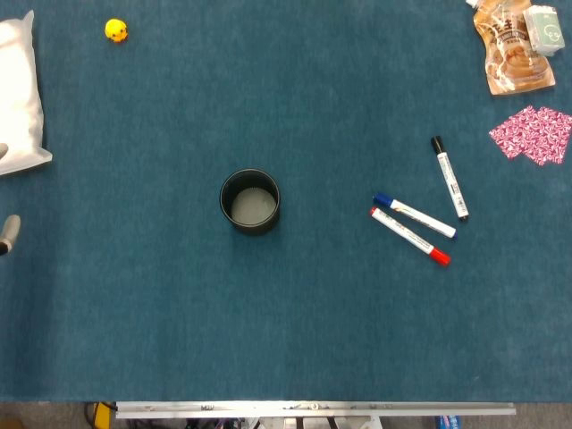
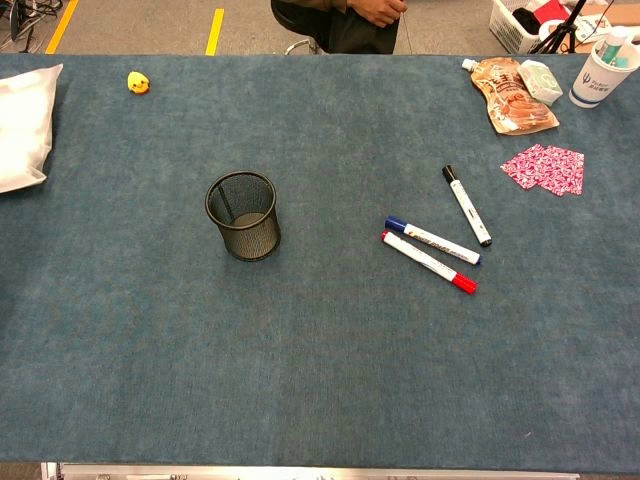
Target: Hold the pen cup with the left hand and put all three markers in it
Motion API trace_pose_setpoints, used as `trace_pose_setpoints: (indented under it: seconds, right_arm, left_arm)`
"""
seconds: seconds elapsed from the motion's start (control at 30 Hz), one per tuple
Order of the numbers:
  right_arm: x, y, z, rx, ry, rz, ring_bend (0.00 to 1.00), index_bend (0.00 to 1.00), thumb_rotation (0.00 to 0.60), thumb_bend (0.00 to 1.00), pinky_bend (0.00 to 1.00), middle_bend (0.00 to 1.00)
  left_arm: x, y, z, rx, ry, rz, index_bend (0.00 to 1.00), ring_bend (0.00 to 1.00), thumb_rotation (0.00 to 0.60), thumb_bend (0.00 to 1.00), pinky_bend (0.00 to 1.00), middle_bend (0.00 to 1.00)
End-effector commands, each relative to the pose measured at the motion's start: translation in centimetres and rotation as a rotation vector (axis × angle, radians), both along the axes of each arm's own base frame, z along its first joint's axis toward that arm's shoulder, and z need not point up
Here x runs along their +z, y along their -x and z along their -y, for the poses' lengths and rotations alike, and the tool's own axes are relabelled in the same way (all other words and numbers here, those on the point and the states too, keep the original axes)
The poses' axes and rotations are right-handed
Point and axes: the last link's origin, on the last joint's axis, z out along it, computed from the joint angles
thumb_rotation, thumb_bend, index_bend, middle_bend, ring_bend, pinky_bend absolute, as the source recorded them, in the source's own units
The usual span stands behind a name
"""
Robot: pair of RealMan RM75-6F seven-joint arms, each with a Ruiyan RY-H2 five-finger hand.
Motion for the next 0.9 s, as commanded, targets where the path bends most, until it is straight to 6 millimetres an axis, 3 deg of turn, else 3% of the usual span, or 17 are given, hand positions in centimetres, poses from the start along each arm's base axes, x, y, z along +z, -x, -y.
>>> trace_pose_setpoints:
  seconds: [0.03, 0.53, 0.9]
  right_arm:
    - [-0.1, 0.0, 0.1, 0.002, 0.0, 0.005, 0.27, 0.35, 0.6, 0.24, 0.24, 0.35]
    - [0.9, -1.4, 2.1, 0.079, 0.061, 0.016, 0.27, 0.35, 0.6, 0.24, 0.24, 0.35]
    - [1.7, -2.8, 4.1, 0.124, 0.086, 0.021, 0.27, 0.35, 0.6, 0.24, 0.24, 0.35]
  left_arm:
    - [-0.1, -0.1, -0.1, 0.001, 0.005, 0.001, 0.15, 0.19, 0.6, 0.26, 0.19, 0.2]
    - [-0.7, -0.4, -2.0, -0.036, 0.079, 0.018, 0.15, 0.19, 0.6, 0.26, 0.19, 0.2]
    - [-3.0, -1.4, -3.5, -0.054, 0.216, 0.161, 0.15, 0.19, 0.6, 0.26, 0.19, 0.2]
